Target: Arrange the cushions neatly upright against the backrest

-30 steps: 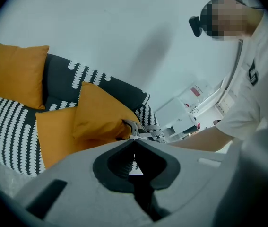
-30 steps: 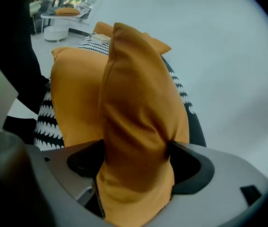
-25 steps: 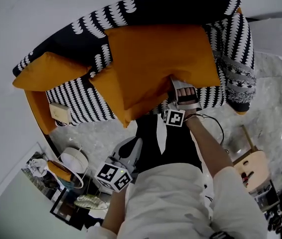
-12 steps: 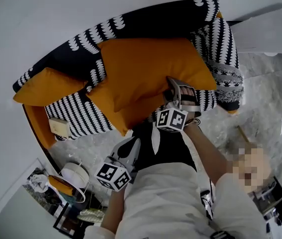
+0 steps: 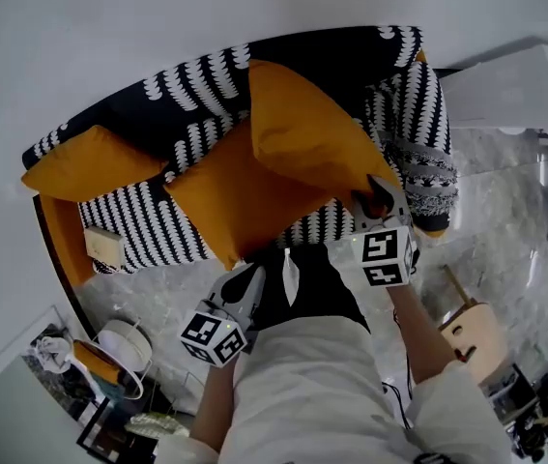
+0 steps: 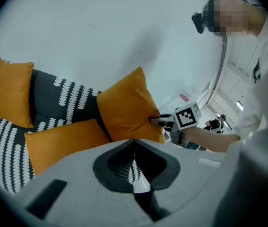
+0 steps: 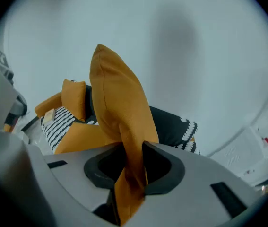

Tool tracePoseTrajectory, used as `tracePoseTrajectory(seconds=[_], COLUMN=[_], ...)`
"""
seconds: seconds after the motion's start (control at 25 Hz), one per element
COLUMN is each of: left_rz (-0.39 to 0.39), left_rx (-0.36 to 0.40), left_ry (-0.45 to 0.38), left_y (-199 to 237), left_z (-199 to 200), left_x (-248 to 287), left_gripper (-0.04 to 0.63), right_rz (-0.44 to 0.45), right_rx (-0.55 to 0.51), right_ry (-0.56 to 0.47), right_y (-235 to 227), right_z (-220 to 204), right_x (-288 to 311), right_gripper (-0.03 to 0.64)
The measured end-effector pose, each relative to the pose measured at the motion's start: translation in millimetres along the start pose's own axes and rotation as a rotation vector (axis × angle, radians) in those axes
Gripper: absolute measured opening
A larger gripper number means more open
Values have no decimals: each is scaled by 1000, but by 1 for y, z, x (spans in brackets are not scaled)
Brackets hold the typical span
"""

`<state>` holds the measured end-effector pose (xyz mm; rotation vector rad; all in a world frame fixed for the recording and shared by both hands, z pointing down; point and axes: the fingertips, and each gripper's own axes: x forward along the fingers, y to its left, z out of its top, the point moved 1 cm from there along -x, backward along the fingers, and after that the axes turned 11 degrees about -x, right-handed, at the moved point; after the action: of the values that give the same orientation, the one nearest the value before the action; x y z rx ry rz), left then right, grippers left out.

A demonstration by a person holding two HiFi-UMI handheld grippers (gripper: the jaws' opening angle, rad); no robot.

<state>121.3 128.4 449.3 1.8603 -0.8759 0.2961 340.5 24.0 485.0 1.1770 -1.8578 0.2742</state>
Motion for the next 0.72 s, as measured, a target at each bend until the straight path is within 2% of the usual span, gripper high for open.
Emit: tracePoseTrajectory(seconds=[0.12,0.44,0.72], left_rz=[5,17,2], left_rx=[-6,-29,-14], left_ry=[-14,-38,-33], left_y=[1,4,-8], left_z=[2,0,-5], left_x=[-2,0,9], left_gripper=[14,14,14], right_rz=[32,71,193], right_rx=[138,413,594], right_ry=[39,140,152], right_y=[-17,-48,-60], right_z=[-15,-61,-115], right_x=[-19,-39,-14], right_gripper=[99,95,95])
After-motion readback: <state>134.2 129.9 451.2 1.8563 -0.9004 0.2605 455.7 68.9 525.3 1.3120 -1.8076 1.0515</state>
